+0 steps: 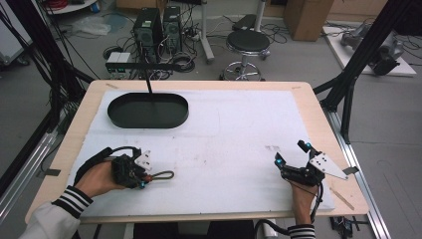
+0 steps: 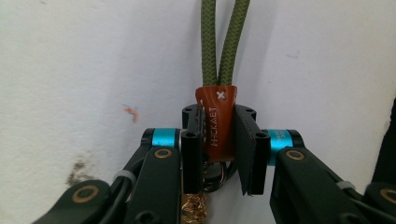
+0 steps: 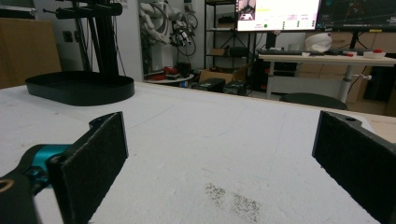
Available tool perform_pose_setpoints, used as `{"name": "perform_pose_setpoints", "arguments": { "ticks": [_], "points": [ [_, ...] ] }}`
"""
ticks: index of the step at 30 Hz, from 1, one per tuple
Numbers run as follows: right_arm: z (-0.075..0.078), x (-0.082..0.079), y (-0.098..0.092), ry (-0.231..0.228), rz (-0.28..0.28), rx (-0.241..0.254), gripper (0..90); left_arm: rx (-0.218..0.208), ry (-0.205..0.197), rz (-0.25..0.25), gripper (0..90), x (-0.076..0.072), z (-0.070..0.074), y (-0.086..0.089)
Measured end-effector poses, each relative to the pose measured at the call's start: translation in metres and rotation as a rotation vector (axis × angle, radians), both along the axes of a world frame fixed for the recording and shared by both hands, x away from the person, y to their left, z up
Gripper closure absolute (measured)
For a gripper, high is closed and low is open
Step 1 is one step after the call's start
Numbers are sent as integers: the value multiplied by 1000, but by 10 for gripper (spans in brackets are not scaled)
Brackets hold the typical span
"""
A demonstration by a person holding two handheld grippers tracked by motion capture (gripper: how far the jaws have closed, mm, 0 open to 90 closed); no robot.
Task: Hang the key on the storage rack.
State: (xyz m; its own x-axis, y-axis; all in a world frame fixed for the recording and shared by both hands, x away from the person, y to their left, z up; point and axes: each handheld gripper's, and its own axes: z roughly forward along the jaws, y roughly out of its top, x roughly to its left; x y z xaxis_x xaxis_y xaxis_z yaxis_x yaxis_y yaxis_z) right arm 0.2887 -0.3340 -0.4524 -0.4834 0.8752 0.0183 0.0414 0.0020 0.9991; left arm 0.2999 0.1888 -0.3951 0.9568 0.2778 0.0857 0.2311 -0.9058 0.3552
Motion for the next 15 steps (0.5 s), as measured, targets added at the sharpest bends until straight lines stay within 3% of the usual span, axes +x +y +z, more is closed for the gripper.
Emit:
{"name": "perform_pose_setpoints", "arguments": {
  "ticks": [3, 7, 9, 10, 11, 12, 13, 14, 15],
  "points": [
    [0, 0, 0, 0, 1, 0, 24, -67, -22, 36, 737, 2, 5, 6],
    [0, 0, 0, -1, 0, -2, 24, -113, -67, 65, 737, 3, 10, 11],
    [0, 0, 0, -2, -1, -3, 24, -195, -98, 112, 737, 6, 15, 19],
    [0, 0, 0, -2, -1, -3, 24, -195, -98, 112, 737, 6, 15, 19],
    [0, 0, 0, -1, -1, -2, 24, -254, -115, 147, 737, 8, 18, 25],
    [0, 0, 0, -1, -1, -1, 24, -254, -115, 147, 737, 8, 18, 25],
    [0, 0, 0, -2, -1, -2, 24, -307, -137, 185, 737, 10, 21, 31],
    [0, 0, 0, -1, -1, -1, 24, -333, -148, 199, 737, 12, 23, 35],
    [0, 0, 0, -2, -1, -3, 24, -333, -148, 199, 738, 12, 23, 35]
  ]
}}
